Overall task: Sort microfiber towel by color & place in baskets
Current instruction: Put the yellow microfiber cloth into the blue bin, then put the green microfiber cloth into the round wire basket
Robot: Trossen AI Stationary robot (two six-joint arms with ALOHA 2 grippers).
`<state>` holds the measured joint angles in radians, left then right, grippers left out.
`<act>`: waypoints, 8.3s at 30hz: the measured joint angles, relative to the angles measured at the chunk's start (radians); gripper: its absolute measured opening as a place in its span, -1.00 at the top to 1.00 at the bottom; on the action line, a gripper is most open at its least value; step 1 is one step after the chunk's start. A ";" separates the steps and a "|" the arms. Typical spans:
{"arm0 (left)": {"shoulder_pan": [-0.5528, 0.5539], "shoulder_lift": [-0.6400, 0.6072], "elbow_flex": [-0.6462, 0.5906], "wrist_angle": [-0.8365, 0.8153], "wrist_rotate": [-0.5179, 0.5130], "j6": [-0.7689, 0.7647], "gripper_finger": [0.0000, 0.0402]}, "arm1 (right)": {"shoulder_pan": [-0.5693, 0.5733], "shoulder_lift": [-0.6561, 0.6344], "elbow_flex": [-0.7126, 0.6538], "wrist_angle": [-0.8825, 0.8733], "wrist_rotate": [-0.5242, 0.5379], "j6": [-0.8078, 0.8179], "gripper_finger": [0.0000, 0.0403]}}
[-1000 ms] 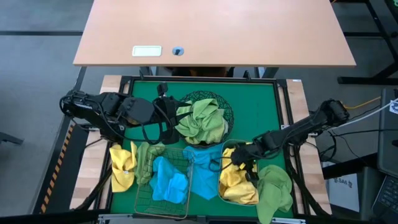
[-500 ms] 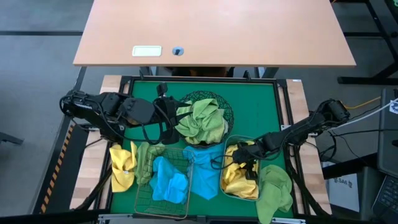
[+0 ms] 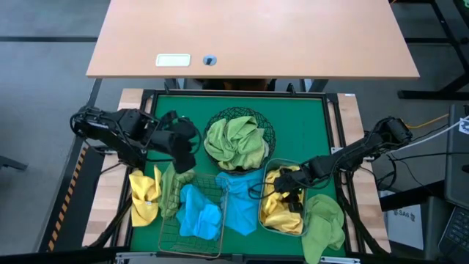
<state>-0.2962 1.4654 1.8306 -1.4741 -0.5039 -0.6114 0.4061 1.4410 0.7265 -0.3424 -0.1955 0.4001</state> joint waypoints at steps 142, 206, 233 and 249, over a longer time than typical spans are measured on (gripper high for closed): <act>0.262 -0.460 -1.242 0.567 0.584 -0.271 1.00 | 0.000 0.033 0.560 -0.985 0.045 -0.014 0.07; 0.262 -0.460 -1.241 0.571 0.565 -0.271 1.00 | 0.116 0.036 0.721 -1.088 0.360 -0.274 -0.84; 0.263 -0.460 -0.716 0.296 0.272 -0.167 1.00 | 0.124 -0.093 0.870 -1.198 0.607 -0.295 -0.84; 0.263 -0.460 -0.358 0.592 0.042 0.078 1.00 | 0.124 -0.103 0.869 -1.107 0.604 -0.353 -0.84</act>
<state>-0.0330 1.0058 1.4722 -0.8821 -0.4614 -0.5332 0.5297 1.3384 1.5951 -1.4490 0.4088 0.0471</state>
